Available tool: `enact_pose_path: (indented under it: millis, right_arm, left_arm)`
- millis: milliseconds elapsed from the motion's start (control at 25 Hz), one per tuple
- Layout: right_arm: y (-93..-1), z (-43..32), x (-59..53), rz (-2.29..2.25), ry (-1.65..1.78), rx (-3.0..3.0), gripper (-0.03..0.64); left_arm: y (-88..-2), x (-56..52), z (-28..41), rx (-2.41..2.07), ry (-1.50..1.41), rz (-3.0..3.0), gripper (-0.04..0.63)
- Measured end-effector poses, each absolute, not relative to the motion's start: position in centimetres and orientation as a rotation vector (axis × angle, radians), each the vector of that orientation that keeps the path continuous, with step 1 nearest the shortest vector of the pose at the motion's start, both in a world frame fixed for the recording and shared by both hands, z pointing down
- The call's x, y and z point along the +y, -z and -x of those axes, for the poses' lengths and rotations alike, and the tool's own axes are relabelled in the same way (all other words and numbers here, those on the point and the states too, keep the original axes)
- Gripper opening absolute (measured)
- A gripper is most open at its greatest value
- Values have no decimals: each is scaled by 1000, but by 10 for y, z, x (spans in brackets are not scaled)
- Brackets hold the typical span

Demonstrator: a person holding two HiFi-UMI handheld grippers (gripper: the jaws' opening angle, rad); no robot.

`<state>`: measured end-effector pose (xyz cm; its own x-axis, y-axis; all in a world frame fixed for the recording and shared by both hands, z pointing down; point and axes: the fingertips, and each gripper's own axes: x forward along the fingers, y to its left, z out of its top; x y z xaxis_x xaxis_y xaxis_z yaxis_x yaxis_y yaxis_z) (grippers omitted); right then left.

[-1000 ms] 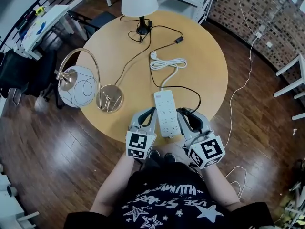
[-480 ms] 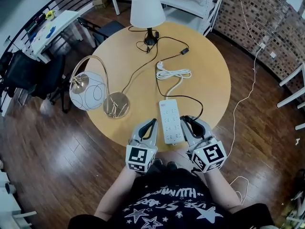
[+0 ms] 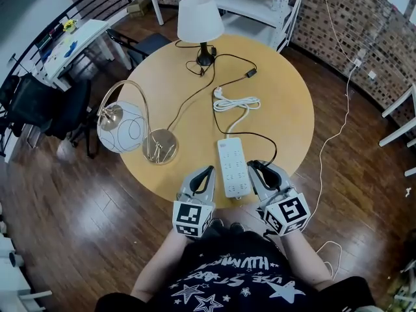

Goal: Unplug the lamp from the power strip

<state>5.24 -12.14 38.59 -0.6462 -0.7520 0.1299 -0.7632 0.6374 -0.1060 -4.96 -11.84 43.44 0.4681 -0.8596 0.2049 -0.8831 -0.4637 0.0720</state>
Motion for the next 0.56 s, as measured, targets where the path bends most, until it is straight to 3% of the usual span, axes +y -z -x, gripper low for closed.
enact_pose_path:
  millis: [560]
  right_arm:
    - [-395, -54, -119, -1282, -235, -2759, 60]
  left_arm:
    - [-427, -115, 46, -1519, -174, -2546, 3]
